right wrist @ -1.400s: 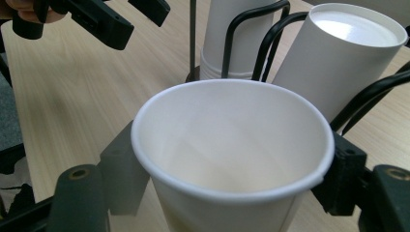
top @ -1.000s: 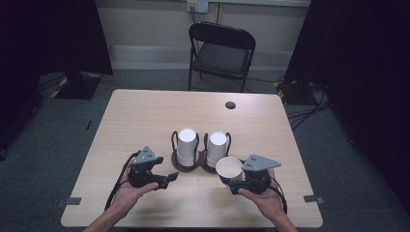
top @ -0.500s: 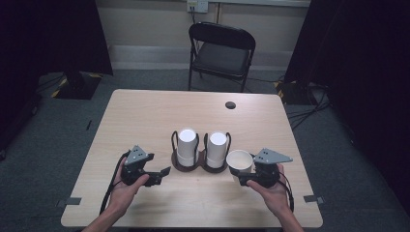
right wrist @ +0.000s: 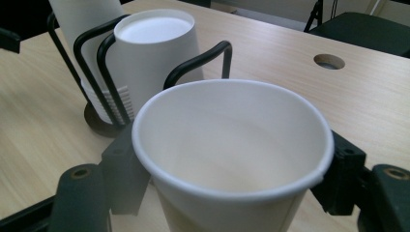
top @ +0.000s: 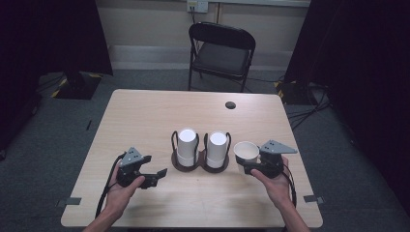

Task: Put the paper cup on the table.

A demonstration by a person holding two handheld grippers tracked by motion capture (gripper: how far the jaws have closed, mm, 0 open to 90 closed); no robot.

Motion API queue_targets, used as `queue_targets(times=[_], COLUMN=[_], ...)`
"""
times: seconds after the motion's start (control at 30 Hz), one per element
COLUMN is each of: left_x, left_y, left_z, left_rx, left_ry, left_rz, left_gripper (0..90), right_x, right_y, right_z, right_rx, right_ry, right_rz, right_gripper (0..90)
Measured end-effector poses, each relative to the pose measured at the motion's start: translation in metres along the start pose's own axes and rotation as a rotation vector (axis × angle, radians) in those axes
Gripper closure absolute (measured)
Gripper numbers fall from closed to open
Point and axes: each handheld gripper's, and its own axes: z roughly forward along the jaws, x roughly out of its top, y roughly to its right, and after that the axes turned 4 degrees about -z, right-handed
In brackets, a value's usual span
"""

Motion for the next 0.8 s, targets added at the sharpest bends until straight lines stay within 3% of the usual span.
queue_targets(times=[0.13,0.43,0.63,0.8], left_x=[0.001,0.001,0.001,0.001], left_y=[-0.002,-0.01,-0.01,-0.01], left_z=[-0.004,-0.002,-0.002,-0.001], left_rx=[0.014,0.016,0.013,0.013], left_ry=[0.011,0.001,0.009,0.001], left_rz=[0.005,-0.018,-0.016,-0.014], left_gripper=[17.7,17.8,18.0,18.1], right_x=[0.006,0.014,0.018,0.02], right_y=[0.005,0.03,0.037,0.041], right_z=[0.003,0.015,0.023,0.028], right_rx=[-0.02,-0.061,-0.075,-0.106], right_ry=[0.0,0.004,0.008,0.008], right_rz=[-0.013,0.041,0.071,0.066], right_gripper=[27.1,27.5,27.5,27.6])
